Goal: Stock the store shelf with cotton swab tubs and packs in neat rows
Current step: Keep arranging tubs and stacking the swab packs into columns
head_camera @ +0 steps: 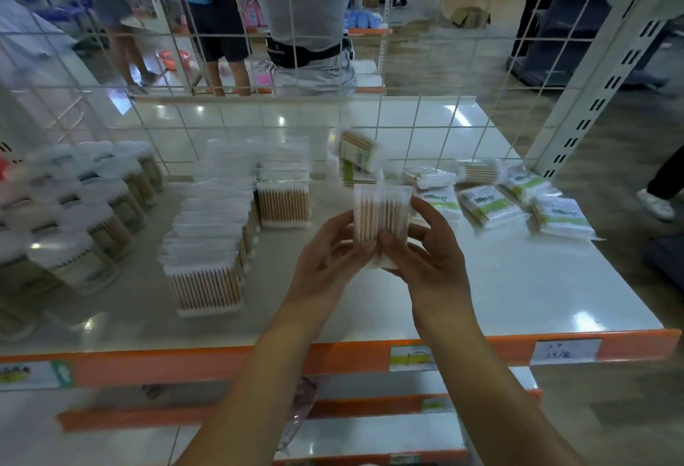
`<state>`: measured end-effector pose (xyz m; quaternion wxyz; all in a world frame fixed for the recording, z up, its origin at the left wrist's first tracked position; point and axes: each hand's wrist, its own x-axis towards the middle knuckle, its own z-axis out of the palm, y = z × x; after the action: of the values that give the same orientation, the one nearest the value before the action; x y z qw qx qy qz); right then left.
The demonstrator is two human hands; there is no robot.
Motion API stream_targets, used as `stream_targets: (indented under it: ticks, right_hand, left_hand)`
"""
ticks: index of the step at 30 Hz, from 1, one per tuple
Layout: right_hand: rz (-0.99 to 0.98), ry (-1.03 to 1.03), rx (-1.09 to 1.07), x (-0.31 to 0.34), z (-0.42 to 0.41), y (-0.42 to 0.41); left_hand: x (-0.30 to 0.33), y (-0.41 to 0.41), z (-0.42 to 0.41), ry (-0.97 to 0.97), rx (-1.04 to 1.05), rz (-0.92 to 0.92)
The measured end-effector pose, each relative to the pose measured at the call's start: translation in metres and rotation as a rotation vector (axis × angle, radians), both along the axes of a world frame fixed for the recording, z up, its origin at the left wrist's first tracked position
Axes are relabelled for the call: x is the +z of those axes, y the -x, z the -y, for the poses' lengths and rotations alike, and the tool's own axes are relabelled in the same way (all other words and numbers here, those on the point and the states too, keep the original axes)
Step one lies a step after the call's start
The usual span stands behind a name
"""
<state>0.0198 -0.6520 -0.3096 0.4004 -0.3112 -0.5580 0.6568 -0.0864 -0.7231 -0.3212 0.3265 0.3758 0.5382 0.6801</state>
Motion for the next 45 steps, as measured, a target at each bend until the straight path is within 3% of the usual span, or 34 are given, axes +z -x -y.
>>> stream_targets:
  ticks: [7,17,25,28,35,41,45]
  right_hand:
    - [0.015,0.001,0.003,0.0,0.004,-0.007]
    - [-0.123,-0.061,-0.043,0.009,0.007,-0.021]
    - [-0.15,-0.082,-0.031,0.013,0.007,-0.026]
    - [-0.147,-0.065,0.034,0.014,0.005,-0.03]
    - [0.037,-0.276,0.104,0.022,0.003,-0.032]
    - [-0.116,-0.044,0.157,0.021,-0.01,-0.038]
    - [-0.067,-0.106,0.12,0.017,-0.01,-0.038]
  left_hand:
    - [-0.002,-0.002,0.001,0.007,-0.007,0.049]
    - [-0.005,-0.006,0.004,-0.067,-0.053,0.311]
    - [0.006,-0.017,0.005,-0.134,-0.07,0.34]
    - [0.011,-0.022,0.004,-0.139,-0.076,0.304]
    - [0.016,-0.029,0.001,-0.083,0.015,0.206]
    - [0.021,-0.034,-0.002,-0.035,0.047,0.089]
    - [0.022,-0.039,-0.005,0.029,0.067,0.012]
